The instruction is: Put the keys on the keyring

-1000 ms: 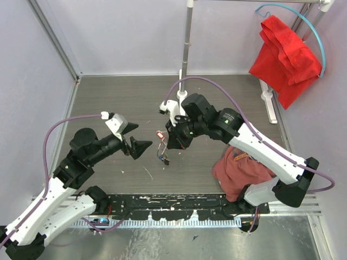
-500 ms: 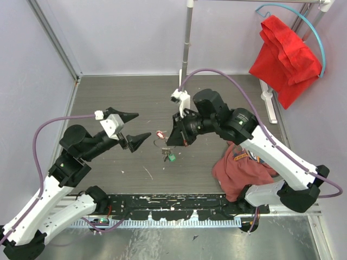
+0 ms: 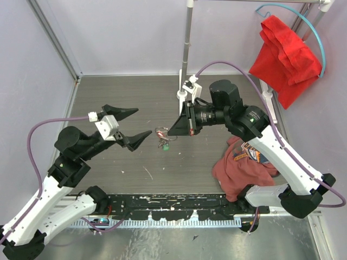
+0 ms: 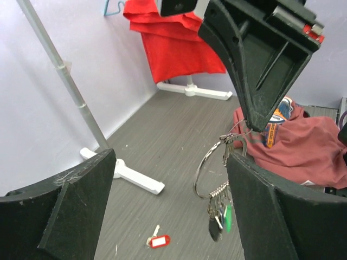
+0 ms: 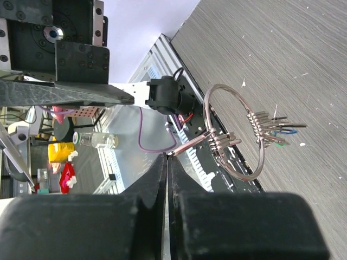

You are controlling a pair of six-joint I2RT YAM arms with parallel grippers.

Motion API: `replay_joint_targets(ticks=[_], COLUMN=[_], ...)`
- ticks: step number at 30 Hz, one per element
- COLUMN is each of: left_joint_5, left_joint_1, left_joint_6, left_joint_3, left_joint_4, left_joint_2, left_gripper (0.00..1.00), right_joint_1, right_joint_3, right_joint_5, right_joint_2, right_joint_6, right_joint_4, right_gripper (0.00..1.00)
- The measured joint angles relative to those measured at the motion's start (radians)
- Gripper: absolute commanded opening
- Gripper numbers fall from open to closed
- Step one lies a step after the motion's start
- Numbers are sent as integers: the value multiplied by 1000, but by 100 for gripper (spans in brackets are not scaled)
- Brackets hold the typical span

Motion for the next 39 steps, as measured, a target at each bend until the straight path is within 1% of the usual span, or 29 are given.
replay_joint_targets(ticks=[4, 8, 14, 18, 25, 28, 29, 31, 34, 35, 39], left_joint_5=[3, 3, -3, -23, -77, -111, -129, -180, -311, -347, -506], left_joint_1=[-27, -92, -196, -261, -352, -374, -377, -379, -380, -379, -371], left_joint_6=[6, 35, 85, 122, 165, 180, 183, 183, 159, 150, 69], left_joint_3=[2, 5, 5, 13, 26, 26, 26, 25, 22, 22, 23], left_joint_4=[51, 85, 104, 109, 134, 137, 137, 128, 84, 68, -28], left_joint_2=[23, 54, 87, 105, 143, 148, 145, 130, 85, 72, 44], left_gripper=[82, 80, 76, 74, 73, 72, 71, 72, 78, 79, 81], right_joint_1=[-24, -24, -24, -24, -24, -24, -24, -24, -24, -24, -24], right_joint_3=[10, 42, 112, 119, 125, 125, 125, 125, 111, 92, -57], right_joint_5=[-37, -73, -124, -163, -188, -182, -169, -103, 63, 113, 268], right_joint_2=[2, 5, 8, 8, 8, 5, 3, -4, -17, -24, -58], right_joint_6=[-35, -88, -233, -301, -325, -321, -318, -316, -317, -316, -301], right_joint_4=[-29, -63, -130, -148, -146, -138, -136, -141, -176, -185, -196], right_gripper=[1, 1, 1, 1, 1, 1, 2, 10, 15, 18, 22])
